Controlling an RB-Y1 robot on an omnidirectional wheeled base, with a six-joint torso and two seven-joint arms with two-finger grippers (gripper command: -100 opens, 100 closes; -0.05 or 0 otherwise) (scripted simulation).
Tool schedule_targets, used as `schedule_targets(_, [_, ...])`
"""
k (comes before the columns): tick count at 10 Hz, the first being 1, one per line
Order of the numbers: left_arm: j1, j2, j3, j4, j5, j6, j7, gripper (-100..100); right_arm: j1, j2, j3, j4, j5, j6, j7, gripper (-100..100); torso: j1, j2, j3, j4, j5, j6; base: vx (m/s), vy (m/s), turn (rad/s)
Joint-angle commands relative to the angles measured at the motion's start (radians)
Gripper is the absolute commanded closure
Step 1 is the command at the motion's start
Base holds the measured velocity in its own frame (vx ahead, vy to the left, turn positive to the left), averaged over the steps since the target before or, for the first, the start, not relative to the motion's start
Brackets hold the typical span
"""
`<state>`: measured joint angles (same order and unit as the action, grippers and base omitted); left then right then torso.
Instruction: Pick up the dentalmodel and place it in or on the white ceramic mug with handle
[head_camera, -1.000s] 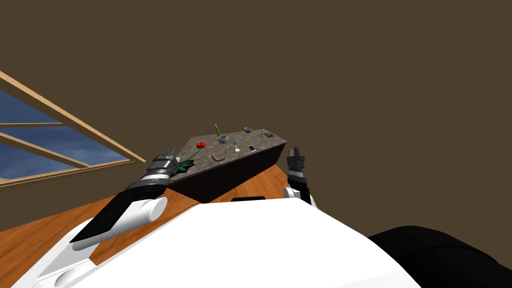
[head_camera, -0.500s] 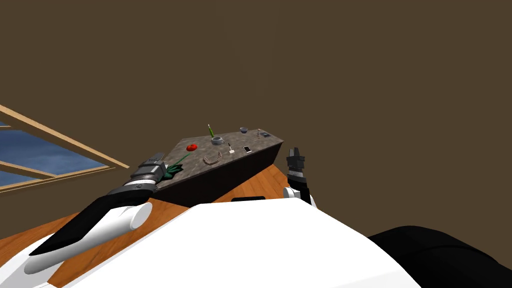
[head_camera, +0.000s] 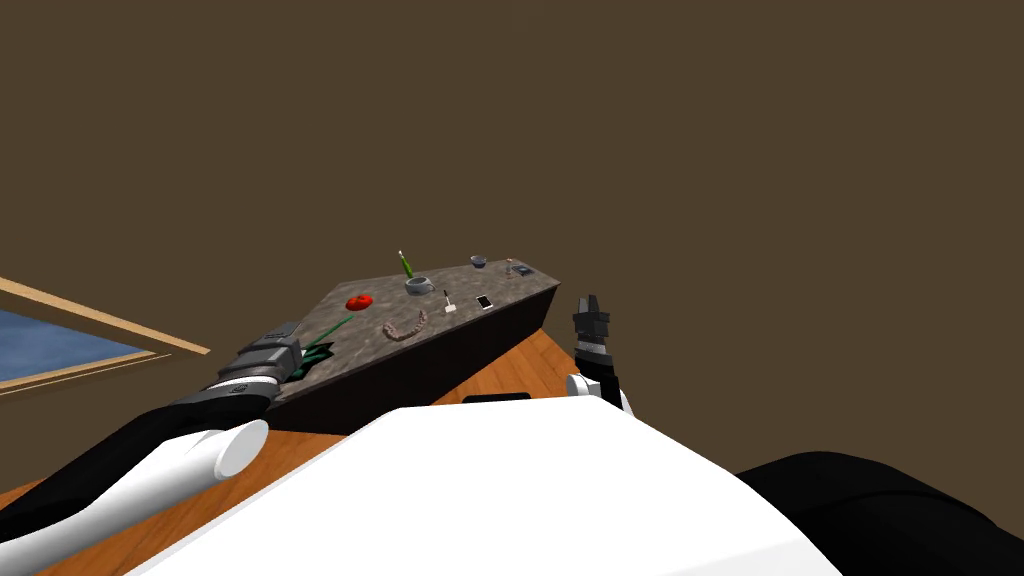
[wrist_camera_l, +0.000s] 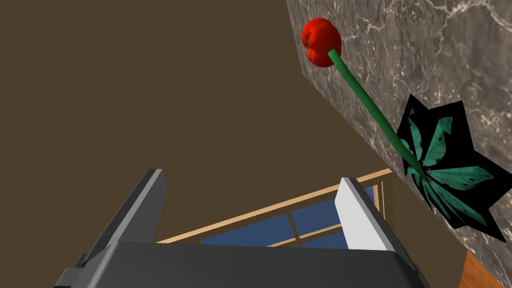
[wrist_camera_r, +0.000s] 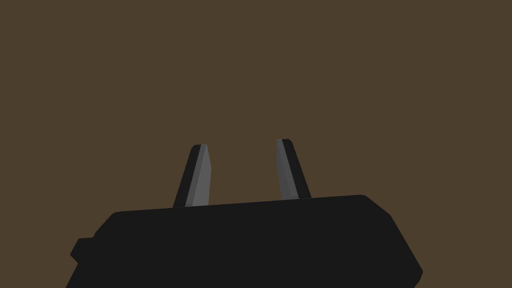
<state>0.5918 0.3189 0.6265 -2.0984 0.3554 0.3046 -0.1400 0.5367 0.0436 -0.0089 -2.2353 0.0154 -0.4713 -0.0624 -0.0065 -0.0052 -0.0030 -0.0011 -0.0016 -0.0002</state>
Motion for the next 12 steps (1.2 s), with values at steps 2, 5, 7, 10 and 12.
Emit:
schedule_targets(2, [0.019,0.006,0.056,0.04,0.034,0.073,-0.011,-100,0.0,0.0,0.0,0.0,0.0,0.0,0.0,0,0.001,0.001,0.0,0.0,0.0,0.0,0.092,-0.091,-0.085])
schedule_targets(5, [0.029,0.009,0.093,0.07,0.056,0.13,-0.018,-100,0.0,0.0,0.0,0.0,0.0,0.0,0.0,0,0.001,0.0,0.0,0.0,0.0,0.0,0.092,-0.081,-0.066])
schedule_targets(7, [0.038,0.012,0.128,0.1,0.079,0.176,-0.024,-100,0.0,0.0,0.0,0.0,0.0,0.0,0.0,0,0.0,0.0,0.0,0.0,0.0,0.0,0.105,-0.086,-0.07])
schedule_targets(10, [0.057,0.017,0.197,0.162,0.125,0.265,-0.038,-100,0.0,0.0,0.0,0.0,0.0,0.0,0.0,0,-0.001,-0.002,-0.001,-0.001,0.0,0.0,0.132,-0.105,-0.089])
schedule_targets(12, [0.066,0.02,0.229,0.193,0.148,0.308,-0.045,-100,0.0,0.0,0.0,0.0,0.0,0.0,0.0,0,0.0,-0.002,-0.001,-0.001,0.0,0.0,0.13,-0.078,-0.063])
